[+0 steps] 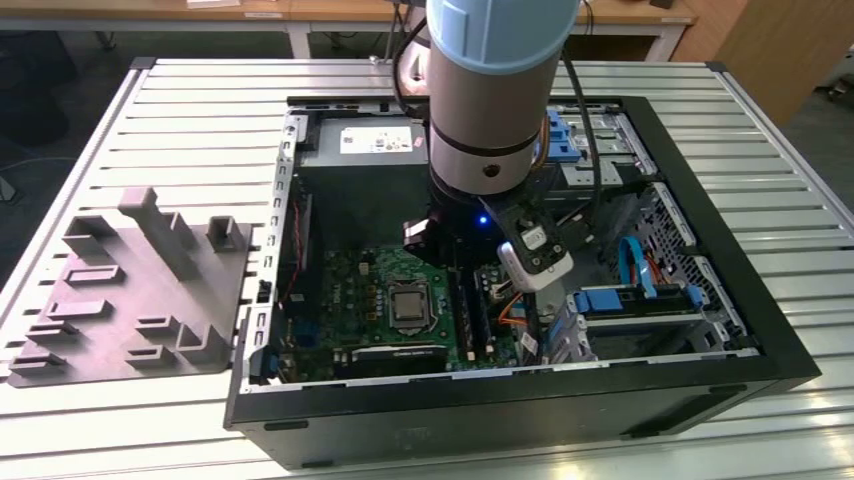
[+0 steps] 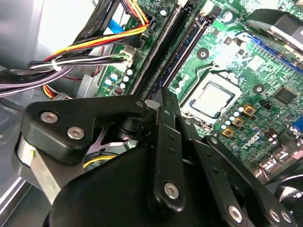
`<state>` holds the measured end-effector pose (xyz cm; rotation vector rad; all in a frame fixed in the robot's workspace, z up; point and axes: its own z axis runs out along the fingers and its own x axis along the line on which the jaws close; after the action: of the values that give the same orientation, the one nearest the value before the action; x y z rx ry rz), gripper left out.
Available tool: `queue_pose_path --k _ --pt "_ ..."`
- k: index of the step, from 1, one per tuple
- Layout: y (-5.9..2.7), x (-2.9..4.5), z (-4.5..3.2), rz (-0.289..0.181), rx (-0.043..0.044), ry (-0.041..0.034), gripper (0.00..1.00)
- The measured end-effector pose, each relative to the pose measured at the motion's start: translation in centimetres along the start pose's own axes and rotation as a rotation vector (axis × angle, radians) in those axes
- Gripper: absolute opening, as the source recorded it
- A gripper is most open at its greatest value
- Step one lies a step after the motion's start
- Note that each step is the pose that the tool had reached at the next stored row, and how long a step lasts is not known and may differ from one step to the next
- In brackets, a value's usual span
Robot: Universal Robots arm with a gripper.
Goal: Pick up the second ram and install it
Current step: 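Insert the second ram into the second slot, then press down the second ram until it locks into place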
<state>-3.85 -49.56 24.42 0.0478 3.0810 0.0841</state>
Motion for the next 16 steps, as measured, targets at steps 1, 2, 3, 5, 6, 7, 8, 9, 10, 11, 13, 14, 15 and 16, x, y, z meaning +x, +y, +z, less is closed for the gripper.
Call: queue_pose_path --k 1,2,3,5,6,7,8,9,10,11,13,14,15,16 --pt "0.00 0.00 0.00 0.000 0.0000 0.0000 0.10" --pt "0.00 0.00 0.00 0.000 0.0001 0.0000 0.10" --pt "0.00 0.00 0.00 0.000 0.0000 0.0000 0.10" --pt "0.00 0.00 0.00 0.000 0.0000 0.0000 0.10" --pt "0.00 0.00 0.00 0.000 0.0000 0.0000 0.10" --pt "0.00 0.00 0.00 0.000 0.0000 0.0000 0.10" --pt "0.00 0.00 0.00 0.000 0.0000 0.0000 0.10" --pt "0.00 0.00 0.00 0.000 0.0000 0.0000 0.10" --pt "0.00 0.00 0.00 0.000 0.0000 0.0000 0.10" --pt "0.00 0.00 0.00 0.000 0.0000 0.0000 0.10" --pt "0.02 0.00 0.00 0.000 0.0000 0.0000 0.10" --pt "0.09 0.00 0.00 0.000 0.0001 0.0000 0.10" --pt "0.19 0.01 0.01 0.000 0.0001 0.0000 0.10" --pt "0.30 0.02 0.02 0.000 0.0001 0.0000 0.10"
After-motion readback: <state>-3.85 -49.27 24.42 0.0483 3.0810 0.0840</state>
